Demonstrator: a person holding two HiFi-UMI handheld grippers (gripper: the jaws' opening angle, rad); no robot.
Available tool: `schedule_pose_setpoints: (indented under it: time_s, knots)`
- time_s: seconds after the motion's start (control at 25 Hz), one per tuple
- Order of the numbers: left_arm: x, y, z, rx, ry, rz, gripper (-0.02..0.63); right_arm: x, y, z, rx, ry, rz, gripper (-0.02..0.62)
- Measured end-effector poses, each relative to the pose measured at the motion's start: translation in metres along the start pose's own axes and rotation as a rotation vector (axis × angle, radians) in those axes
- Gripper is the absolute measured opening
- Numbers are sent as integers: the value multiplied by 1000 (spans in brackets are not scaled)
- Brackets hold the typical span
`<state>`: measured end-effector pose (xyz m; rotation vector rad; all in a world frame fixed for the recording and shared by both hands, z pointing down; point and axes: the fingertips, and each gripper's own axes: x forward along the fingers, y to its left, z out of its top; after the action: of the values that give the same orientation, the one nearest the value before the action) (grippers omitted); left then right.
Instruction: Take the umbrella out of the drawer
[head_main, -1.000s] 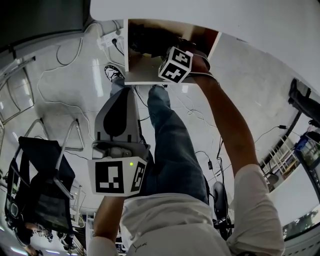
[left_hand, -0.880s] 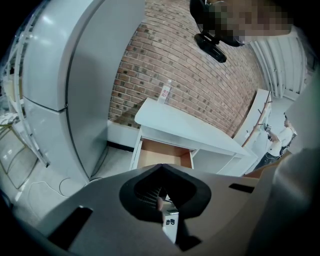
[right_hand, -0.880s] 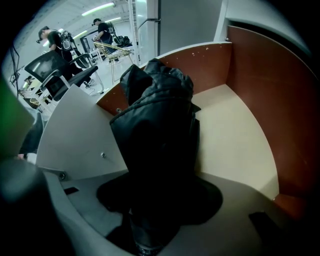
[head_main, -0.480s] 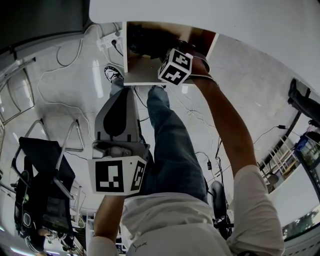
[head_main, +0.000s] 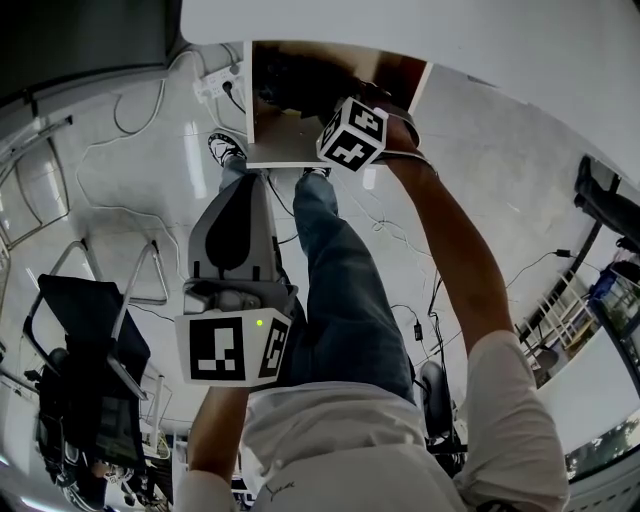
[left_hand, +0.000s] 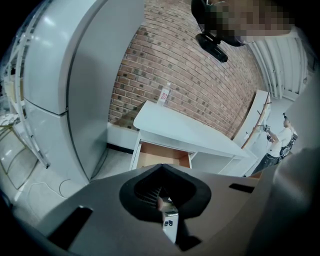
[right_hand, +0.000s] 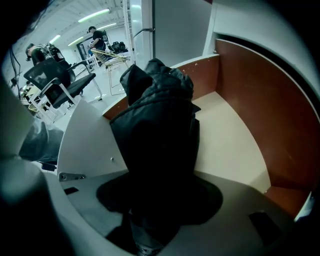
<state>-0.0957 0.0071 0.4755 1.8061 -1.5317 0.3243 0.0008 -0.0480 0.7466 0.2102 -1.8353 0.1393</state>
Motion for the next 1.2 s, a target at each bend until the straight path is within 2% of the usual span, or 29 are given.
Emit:
schedule_pose_setpoints:
  time_s: [0.72,1.2]
  knots:
    - [-5,0,17,2,-46,17,17,-29,3,7,61,-42,1,245]
    - [-10,-17,34,7,-66,19,17,-55,6,9,69,-68,17,245]
